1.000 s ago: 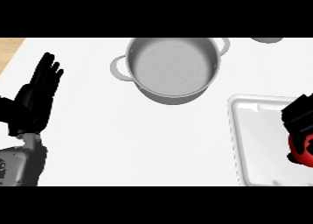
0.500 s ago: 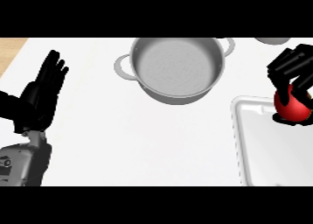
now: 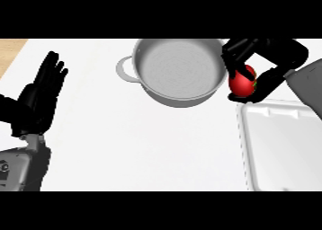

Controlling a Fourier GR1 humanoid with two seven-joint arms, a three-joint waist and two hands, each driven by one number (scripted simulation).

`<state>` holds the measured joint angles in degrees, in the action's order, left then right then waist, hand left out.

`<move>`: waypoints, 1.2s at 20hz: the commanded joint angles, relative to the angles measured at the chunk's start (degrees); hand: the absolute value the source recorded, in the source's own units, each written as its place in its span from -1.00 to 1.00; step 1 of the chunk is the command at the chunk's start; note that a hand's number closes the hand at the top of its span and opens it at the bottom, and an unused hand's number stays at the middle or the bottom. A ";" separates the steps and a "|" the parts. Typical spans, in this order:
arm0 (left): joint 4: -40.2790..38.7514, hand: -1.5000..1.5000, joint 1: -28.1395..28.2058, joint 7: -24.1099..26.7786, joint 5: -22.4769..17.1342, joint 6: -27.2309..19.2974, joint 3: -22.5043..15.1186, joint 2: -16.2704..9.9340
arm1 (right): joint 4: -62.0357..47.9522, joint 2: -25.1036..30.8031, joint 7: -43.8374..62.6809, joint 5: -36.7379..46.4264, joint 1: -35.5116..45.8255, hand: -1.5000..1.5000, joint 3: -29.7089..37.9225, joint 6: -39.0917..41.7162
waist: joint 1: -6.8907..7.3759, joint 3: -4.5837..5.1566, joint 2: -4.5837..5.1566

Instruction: Pick the tomato from the tray and place it in the pot

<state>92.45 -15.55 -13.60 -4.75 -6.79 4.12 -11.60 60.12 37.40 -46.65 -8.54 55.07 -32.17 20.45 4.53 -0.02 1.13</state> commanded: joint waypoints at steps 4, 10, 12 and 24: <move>0.19 0.00 1.50 1.29 -1.32 1.24 1.29 -0.45 | -15.45 -13.32 -6.56 13.38 8.34 1.00 -1.10 -16.07 | -0.13 0.02 0.01; 1.14 0.00 0.48 -0.67 0.39 -0.50 -0.88 1.30 | -31.71 -21.58 -12.68 18.49 14.48 1.00 -1.61 -18.54 | 0.20 -0.02 0.37; -1.29 0.00 0.91 2.17 0.90 0.15 -0.62 1.16 | -35.97 -24.24 -14.56 20.05 12.42 1.00 -2.81 -19.54 | -0.20 0.01 0.63; 0.80 0.00 0.13 1.13 1.90 -0.75 -1.32 1.43 | -45.97 -30.64 -15.74 17.64 15.61 -1.00 -3.33 3.23 | 0.61 -0.03 0.79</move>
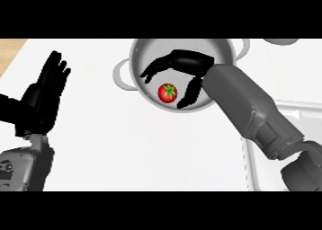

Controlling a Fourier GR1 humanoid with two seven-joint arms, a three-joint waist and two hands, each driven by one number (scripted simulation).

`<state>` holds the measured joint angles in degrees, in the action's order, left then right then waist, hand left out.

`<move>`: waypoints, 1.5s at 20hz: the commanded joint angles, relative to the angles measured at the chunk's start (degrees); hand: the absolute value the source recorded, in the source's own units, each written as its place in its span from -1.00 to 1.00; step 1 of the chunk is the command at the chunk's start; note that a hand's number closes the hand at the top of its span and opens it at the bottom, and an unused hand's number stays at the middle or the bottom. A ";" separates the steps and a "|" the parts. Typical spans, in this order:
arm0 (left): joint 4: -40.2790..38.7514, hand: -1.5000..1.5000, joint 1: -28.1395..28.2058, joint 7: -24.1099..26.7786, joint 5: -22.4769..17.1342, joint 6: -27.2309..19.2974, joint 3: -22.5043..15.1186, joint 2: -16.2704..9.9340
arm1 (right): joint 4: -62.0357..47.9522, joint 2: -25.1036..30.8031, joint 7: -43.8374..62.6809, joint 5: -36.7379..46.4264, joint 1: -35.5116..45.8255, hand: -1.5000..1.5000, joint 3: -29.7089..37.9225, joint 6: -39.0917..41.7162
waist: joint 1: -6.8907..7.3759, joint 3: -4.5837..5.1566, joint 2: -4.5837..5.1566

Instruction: Pick the tomato from the tray and place it in the pot

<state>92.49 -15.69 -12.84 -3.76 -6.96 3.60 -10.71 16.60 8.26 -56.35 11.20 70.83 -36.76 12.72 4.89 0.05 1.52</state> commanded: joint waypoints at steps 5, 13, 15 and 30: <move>-0.23 0.00 -1.00 -0.31 -0.53 0.51 0.10 -0.05 | -3.45 -0.34 -3.58 -9.64 0.18 -1.00 6.96 19.46 | 0.36 -0.13 0.90; 0.91 0.00 -1.31 -0.97 0.02 0.12 -0.53 0.17 | -5.27 6.01 2.53 -15.98 3.62 -1.00 11.93 29.22 | 1.28 -0.22 1.25; 0.48 0.00 -0.85 -0.18 0.26 0.09 -1.30 1.04 | -5.28 7.04 4.82 -16.96 4.71 -1.00 12.54 30.92 | 1.74 -0.20 1.63; 0.80 0.00 -3.47 -1.05 -0.32 0.78 -1.71 1.02 | -1.30 13.40 10.79 -20.05 3.46 -1.00 13.55 33.45 | 4.00 -0.43 3.37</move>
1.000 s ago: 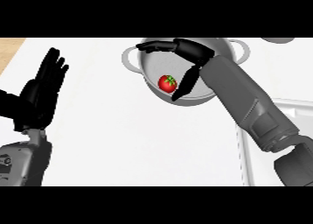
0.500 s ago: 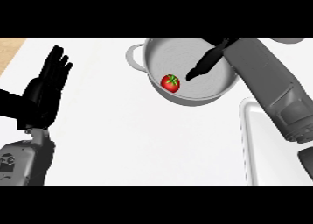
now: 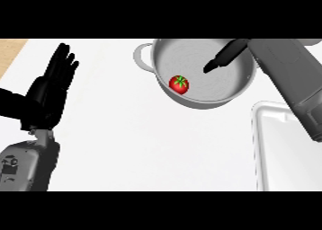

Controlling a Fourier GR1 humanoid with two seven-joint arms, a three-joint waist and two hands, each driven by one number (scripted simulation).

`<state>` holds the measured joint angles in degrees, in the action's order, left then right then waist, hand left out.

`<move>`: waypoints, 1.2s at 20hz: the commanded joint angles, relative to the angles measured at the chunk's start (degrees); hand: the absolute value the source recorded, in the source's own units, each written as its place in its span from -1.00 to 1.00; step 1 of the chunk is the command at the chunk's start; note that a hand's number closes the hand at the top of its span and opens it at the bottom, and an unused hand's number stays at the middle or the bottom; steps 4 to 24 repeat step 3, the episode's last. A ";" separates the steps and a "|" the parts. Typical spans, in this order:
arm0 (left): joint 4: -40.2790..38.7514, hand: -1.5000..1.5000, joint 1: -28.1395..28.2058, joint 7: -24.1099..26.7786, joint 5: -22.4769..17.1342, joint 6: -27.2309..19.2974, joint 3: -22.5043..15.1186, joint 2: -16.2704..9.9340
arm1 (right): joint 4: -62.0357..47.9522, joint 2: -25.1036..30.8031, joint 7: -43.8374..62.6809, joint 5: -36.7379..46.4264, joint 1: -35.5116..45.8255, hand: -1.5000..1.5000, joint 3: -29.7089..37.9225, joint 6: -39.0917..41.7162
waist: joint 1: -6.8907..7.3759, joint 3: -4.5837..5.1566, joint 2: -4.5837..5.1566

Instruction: Pick the tomato from the tray and place it in the pot

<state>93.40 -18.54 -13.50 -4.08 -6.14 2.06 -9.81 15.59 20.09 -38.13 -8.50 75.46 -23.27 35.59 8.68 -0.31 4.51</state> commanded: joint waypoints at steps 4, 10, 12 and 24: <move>-0.13 0.00 -1.51 0.18 0.04 0.31 0.07 -0.36 | 0.55 2.03 -6.01 -1.12 -1.09 -1.00 0.34 10.36 | 1.00 -0.08 0.90; -0.13 0.00 -1.51 0.18 0.04 0.31 0.07 -0.36 | 0.55 2.03 -6.01 -1.12 -1.09 -1.00 0.34 10.36 | 1.00 -0.08 0.90; -0.13 0.00 -1.51 0.18 0.04 0.31 0.07 -0.36 | 0.55 2.03 -6.01 -1.12 -1.09 -1.00 0.34 10.36 | 1.00 -0.08 0.90; -0.13 0.00 -1.51 0.18 0.04 0.31 0.07 -0.36 | 0.55 2.03 -6.01 -1.12 -1.09 -1.00 0.34 10.36 | 1.00 -0.08 0.90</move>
